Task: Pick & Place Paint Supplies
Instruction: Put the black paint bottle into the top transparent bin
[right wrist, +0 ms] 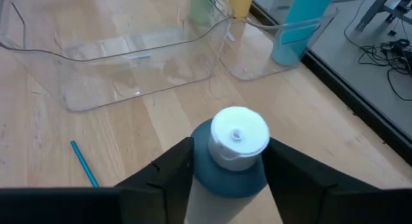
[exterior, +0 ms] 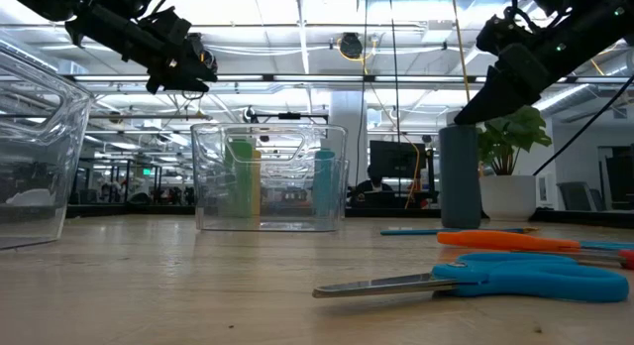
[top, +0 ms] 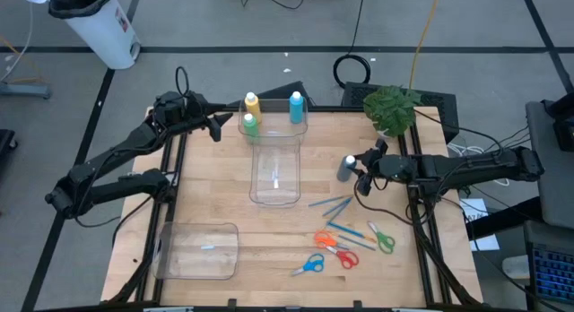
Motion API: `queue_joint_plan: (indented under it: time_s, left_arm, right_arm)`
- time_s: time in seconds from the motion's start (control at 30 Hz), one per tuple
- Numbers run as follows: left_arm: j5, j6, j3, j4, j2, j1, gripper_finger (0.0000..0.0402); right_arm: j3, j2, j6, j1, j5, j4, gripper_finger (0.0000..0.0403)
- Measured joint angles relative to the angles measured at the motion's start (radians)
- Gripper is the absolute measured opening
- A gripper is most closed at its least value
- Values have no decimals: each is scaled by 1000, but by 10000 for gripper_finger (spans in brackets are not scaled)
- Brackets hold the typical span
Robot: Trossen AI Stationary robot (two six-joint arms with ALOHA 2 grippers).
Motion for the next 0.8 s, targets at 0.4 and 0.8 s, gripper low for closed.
queue_joint_plan:
  time_s: [0.4,0.8]
  left_arm:
    - [0,-11,0,0,0,0,214]
    - [1,-17,0,0,0,0,214]
  right_arm:
    - [0,1,-1,0,-3,23,131]
    - [0,13,-1,0,-3,39,144]
